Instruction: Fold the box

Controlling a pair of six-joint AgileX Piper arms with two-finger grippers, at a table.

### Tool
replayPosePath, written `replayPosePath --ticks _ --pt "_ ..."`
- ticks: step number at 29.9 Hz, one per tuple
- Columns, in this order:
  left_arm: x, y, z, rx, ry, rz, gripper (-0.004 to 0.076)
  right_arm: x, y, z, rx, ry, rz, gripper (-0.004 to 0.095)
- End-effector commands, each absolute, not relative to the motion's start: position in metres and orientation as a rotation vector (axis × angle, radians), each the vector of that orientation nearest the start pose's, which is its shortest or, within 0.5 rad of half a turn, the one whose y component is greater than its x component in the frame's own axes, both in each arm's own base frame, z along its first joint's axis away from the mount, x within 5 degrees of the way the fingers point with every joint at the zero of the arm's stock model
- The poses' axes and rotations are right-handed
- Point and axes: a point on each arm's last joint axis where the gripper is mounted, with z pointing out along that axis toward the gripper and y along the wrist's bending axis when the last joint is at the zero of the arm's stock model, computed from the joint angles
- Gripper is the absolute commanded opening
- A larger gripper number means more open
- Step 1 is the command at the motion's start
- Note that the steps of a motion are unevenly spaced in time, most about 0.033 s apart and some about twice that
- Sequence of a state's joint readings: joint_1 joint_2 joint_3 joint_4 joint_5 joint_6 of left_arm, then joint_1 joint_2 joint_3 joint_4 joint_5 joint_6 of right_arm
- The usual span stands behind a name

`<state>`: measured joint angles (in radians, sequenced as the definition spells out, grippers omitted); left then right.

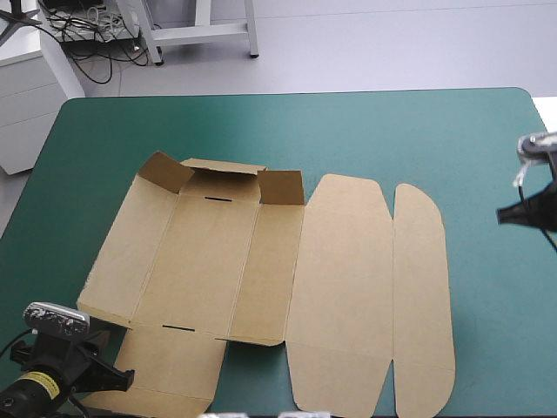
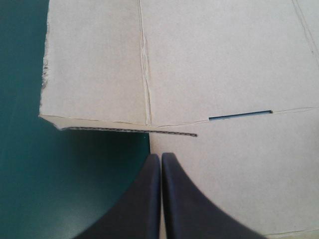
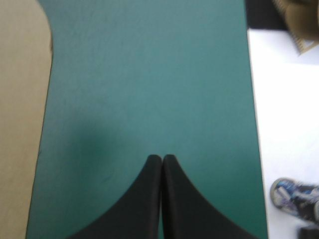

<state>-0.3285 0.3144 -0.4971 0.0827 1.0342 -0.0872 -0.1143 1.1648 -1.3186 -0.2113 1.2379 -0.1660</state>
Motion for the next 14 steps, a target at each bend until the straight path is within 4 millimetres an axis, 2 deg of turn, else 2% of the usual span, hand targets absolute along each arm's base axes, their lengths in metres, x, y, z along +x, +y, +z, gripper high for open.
replayPosePath --ticks 1,7,10,14 --pt "0.048 -0.009 0.284 0.286 2.243 -0.115 -0.001 0.167 -0.036 0.388 -0.054 2.546 -0.34 -0.002" --pt "0.049 -0.01 0.284 0.288 2.246 -0.118 -0.001 0.11 -0.026 0.357 0.015 2.506 -0.283 -0.002" --pt "0.053 -0.011 0.288 0.29 2.252 -0.117 -0.001 0.094 -0.024 0.347 0.045 2.479 -0.272 -0.002" --pt "0.066 -0.016 0.315 0.294 2.243 -0.116 -0.001 0.084 -0.022 0.345 0.048 2.432 -0.271 -0.002"
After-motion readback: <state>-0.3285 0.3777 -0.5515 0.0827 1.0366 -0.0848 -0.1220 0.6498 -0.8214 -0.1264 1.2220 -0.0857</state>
